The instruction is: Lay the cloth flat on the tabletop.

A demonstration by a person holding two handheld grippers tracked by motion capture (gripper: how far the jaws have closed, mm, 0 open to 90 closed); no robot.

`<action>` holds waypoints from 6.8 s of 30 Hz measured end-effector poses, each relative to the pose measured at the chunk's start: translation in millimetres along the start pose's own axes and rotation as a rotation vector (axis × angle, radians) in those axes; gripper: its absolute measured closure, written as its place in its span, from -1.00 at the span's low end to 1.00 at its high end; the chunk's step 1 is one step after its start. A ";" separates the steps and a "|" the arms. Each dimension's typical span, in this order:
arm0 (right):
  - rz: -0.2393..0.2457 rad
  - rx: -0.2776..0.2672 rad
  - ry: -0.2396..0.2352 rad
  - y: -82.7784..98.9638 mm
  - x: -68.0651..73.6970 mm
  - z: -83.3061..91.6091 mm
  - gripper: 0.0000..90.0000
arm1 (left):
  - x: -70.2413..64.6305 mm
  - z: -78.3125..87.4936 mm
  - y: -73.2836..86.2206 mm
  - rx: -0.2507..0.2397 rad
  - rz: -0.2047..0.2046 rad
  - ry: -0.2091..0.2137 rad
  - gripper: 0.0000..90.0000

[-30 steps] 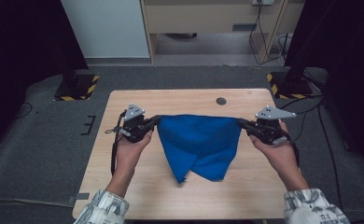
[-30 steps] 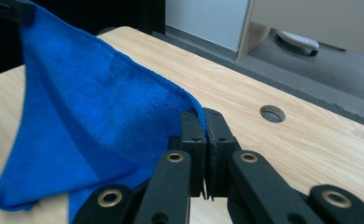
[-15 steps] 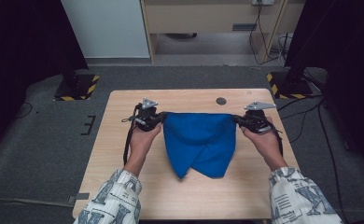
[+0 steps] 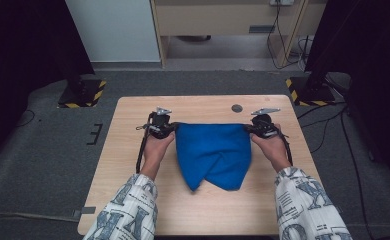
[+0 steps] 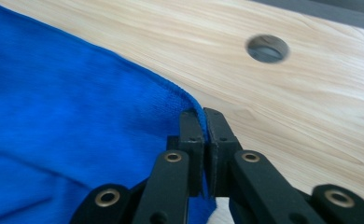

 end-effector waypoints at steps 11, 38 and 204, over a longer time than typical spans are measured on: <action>-0.082 -0.042 0.043 -4.3 -6.2 -9.3 -0.44 | -1.8 -9.5 0.1 -0.005 0.012 0.013 -0.44; 0.011 -0.092 0.007 15.7 23.1 28.5 -0.41 | 12.0 28.9 38.0 -0.115 -0.034 -0.091 -0.56; 0.270 -0.010 -0.138 184.1 106.2 94.0 0.88 | -50.1 90.3 176.7 0.032 -0.230 0.168 0.77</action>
Point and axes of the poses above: each handheld gripper's, and its own axes: z roughly backward along the jaws, y roughly out of its underside, x roughly to its left, the point moved 4 cm from there along -z, roughly forward along the jaws, and after that the axes turned 11 degrees about x, right-handed, at the moved point
